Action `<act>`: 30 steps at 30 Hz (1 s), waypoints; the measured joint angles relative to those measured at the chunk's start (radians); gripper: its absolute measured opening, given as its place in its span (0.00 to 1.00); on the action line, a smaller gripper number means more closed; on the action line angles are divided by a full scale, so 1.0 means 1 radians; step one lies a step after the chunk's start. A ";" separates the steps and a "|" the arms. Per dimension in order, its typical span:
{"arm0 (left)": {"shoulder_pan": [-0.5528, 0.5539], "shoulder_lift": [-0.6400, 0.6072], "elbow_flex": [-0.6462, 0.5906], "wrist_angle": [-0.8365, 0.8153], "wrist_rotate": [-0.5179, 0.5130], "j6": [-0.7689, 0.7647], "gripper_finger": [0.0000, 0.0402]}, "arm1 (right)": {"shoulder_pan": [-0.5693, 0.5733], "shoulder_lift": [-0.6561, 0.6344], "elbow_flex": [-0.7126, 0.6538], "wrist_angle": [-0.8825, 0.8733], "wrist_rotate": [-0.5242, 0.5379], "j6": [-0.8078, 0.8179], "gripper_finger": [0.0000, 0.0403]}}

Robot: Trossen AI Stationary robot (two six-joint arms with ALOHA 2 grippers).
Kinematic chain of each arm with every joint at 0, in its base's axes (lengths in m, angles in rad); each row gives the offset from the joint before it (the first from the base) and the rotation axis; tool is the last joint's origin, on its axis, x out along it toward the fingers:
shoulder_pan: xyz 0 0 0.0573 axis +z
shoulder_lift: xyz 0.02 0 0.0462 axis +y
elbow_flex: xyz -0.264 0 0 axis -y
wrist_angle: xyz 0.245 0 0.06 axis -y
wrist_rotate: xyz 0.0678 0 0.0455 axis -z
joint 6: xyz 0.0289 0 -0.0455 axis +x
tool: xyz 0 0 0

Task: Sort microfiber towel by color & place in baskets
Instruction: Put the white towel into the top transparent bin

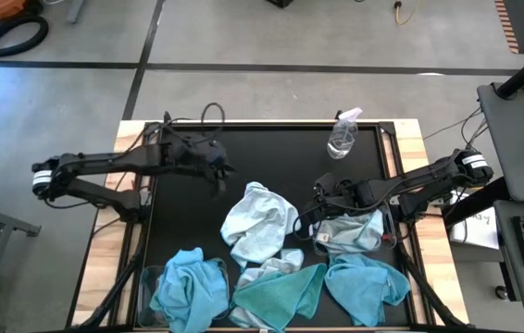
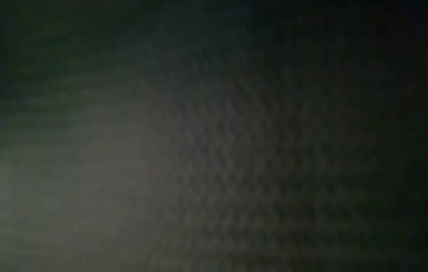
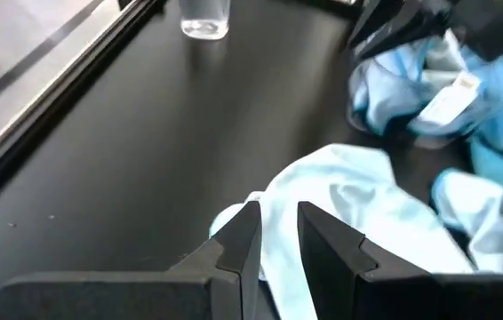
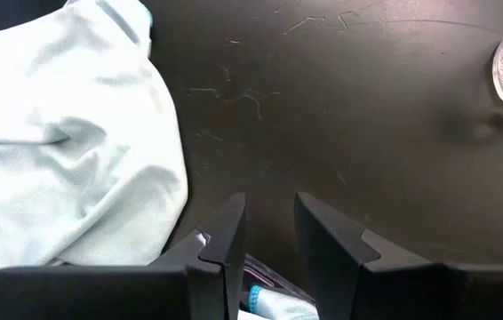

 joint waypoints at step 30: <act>-0.042 0.195 0.025 -0.049 -0.071 -0.040 0.10 | 0.000 0.000 0.000 0.000 0.003 0.001 0.23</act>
